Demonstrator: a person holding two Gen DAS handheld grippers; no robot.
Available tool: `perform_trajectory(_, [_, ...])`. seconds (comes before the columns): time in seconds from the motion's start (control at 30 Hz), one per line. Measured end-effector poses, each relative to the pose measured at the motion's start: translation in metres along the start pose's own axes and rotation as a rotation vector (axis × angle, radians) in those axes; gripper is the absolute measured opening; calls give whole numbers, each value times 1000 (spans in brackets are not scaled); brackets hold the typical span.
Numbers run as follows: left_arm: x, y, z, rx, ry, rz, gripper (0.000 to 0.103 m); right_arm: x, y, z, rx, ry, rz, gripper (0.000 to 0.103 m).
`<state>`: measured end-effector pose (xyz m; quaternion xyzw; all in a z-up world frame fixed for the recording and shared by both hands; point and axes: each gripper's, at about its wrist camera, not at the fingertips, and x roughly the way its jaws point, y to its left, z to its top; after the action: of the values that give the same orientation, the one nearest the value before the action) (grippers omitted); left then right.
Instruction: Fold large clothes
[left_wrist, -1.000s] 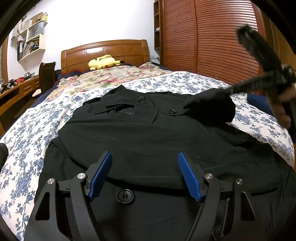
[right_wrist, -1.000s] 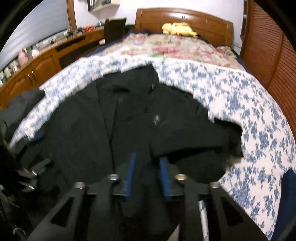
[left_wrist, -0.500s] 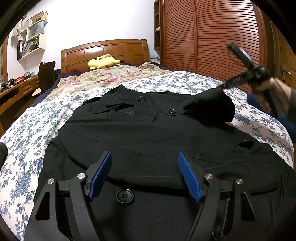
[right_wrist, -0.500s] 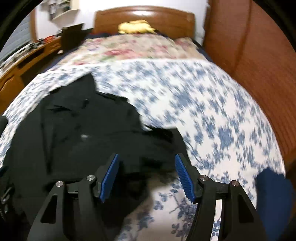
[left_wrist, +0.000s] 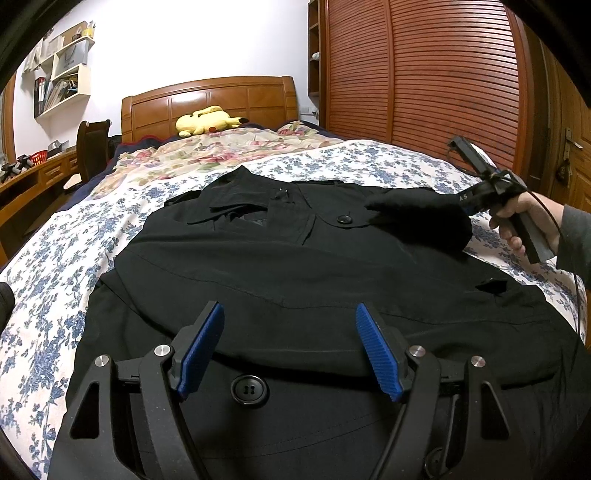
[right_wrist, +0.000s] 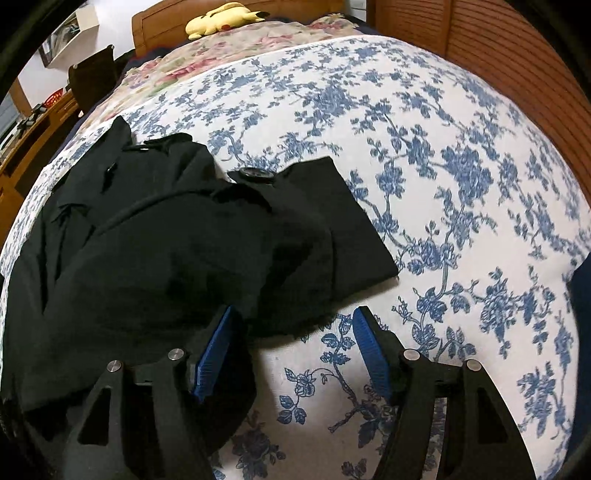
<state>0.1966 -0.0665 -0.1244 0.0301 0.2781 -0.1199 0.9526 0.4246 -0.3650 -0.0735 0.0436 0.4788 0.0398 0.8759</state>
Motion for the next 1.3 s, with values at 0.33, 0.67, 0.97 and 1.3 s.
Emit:
perform_trajectory(0.33, [1, 1, 1, 2, 1, 1, 75, 6, -4, 6, 7, -31, -19, 68])
perform_trajectory(0.67, [0, 1, 1, 2, -2, -2, 75, -18, 20, 4, -111, -120, -46, 11])
perform_trajectory(0.97, [-15, 6, 0, -11, -10, -32, 75, -102, 62, -15, -231, -279, -72, 10])
perform_trajectory(1.3, [-40, 18, 4, -11, -48, -47, 75, -168, 112, -69, -279, -325, 75, 10])
